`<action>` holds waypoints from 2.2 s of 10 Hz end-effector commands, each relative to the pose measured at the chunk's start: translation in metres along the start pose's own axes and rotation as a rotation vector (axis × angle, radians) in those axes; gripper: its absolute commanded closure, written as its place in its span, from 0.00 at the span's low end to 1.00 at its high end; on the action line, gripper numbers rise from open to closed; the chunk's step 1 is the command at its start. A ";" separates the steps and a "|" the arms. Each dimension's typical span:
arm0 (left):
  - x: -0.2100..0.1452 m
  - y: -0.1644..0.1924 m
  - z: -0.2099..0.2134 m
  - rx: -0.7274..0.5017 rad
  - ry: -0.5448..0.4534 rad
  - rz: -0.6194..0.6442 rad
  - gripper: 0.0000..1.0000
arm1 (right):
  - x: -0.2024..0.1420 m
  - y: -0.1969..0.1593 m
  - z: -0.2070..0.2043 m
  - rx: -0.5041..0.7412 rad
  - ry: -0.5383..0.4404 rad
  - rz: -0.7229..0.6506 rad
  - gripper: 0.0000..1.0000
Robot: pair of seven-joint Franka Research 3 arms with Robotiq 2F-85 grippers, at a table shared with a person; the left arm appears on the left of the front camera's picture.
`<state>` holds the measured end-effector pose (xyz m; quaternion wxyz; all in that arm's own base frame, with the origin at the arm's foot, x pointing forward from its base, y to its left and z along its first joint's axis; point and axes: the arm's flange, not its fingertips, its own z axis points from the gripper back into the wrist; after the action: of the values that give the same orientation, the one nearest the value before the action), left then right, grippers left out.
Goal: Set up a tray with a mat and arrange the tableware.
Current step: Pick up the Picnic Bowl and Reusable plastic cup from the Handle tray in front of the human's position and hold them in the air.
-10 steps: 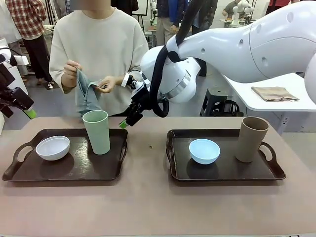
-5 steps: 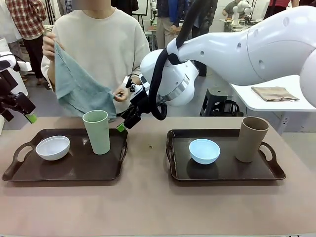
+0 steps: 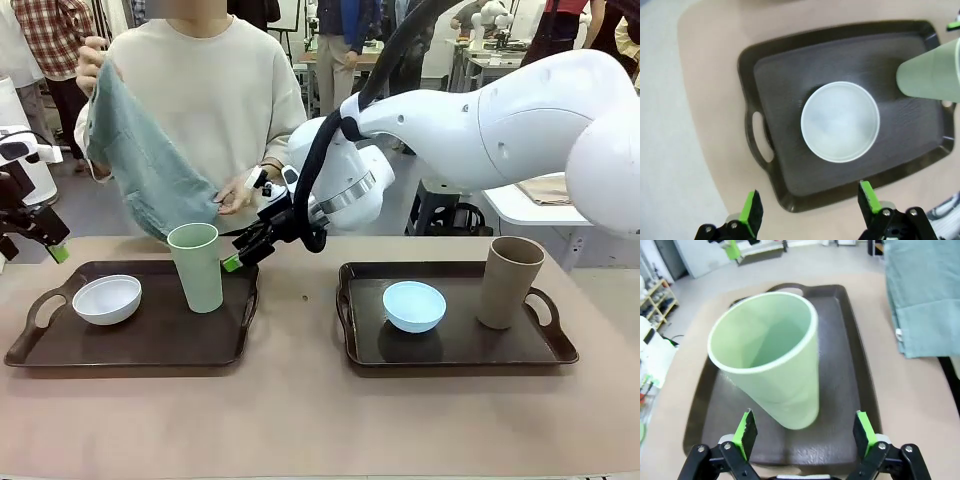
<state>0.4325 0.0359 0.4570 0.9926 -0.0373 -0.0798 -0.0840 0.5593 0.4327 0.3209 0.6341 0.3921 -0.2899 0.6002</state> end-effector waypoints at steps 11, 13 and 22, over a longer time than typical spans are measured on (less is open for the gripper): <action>0.003 -0.018 -0.061 -0.016 0.031 -0.044 0.00 | -0.011 0.004 -0.067 0.062 -0.053 0.072 0.00; 0.003 -0.021 -0.068 -0.029 0.019 -0.060 0.00 | -0.016 0.002 -0.076 0.074 -0.038 0.059 0.00; 0.036 0.005 -0.121 -0.041 0.030 0.078 0.00 | -0.020 -0.001 -0.088 0.090 -0.024 0.069 0.00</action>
<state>0.4764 0.0209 0.3474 0.9952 -0.0549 -0.0536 -0.0610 0.5439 0.4945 0.2606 0.5934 0.4244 -0.2828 0.6227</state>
